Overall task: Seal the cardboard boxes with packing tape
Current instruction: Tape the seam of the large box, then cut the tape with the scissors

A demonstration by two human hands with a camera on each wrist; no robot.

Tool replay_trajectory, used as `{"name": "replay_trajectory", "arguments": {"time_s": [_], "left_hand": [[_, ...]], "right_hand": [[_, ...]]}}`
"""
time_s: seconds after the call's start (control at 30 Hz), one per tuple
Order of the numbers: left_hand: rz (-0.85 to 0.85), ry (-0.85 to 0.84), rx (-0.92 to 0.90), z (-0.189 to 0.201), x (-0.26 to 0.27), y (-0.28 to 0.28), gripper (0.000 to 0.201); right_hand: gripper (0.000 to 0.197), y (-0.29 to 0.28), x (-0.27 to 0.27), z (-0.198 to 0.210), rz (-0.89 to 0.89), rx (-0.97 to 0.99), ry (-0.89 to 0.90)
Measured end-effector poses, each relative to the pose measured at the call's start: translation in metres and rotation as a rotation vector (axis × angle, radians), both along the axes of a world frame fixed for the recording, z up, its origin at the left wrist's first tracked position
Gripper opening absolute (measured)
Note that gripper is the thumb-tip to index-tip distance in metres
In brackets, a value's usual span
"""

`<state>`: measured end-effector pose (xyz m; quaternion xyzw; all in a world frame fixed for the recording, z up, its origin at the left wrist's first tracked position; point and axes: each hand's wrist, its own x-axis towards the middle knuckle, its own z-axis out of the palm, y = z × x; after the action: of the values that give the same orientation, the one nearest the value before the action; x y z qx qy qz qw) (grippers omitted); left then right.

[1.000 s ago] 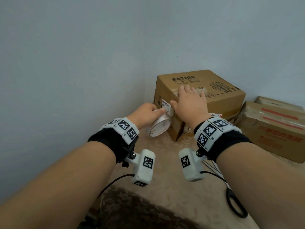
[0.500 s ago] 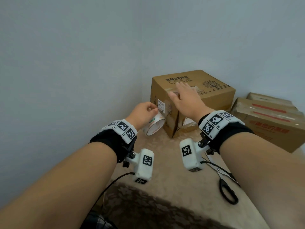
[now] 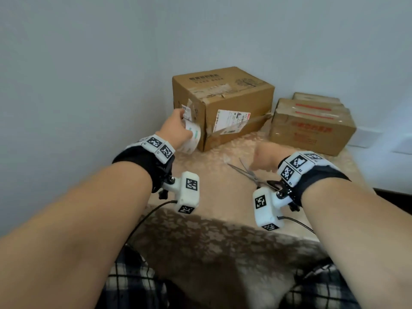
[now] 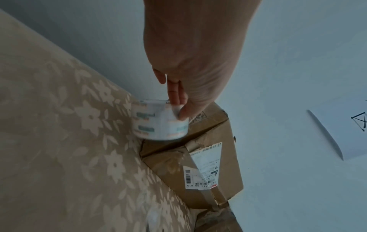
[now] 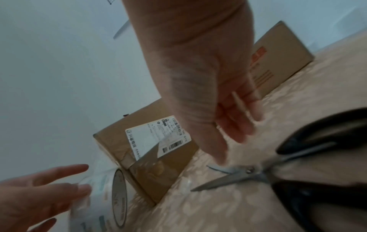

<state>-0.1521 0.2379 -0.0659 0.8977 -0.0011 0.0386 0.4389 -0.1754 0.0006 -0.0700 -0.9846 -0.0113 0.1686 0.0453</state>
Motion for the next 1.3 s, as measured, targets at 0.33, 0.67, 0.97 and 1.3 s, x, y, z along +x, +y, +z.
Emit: {"name": "replay_trajectory", "arguments": {"time_s": [0.33,0.67,0.97,1.3], "left_hand": [[0.131,-0.029,-0.079,-0.008,-0.008,0.007,0.027],[0.064,0.073,-0.134,-0.001,0.006,0.017,0.035],[0.067,0.042,-0.142,0.001,0.017,0.026,0.037],[0.028,0.062,-0.149,0.007,0.004,0.023,0.038]], "right_hand": [[0.015,-0.012,-0.033,-0.033,0.043,-0.222,0.12],[0.047,-0.021,-0.023,0.0,-0.076,0.568,0.123],[0.028,-0.003,-0.004,-0.001,-0.1,0.492,0.399],[0.049,0.007,-0.013,0.036,-0.098,-0.052,0.484]]}}
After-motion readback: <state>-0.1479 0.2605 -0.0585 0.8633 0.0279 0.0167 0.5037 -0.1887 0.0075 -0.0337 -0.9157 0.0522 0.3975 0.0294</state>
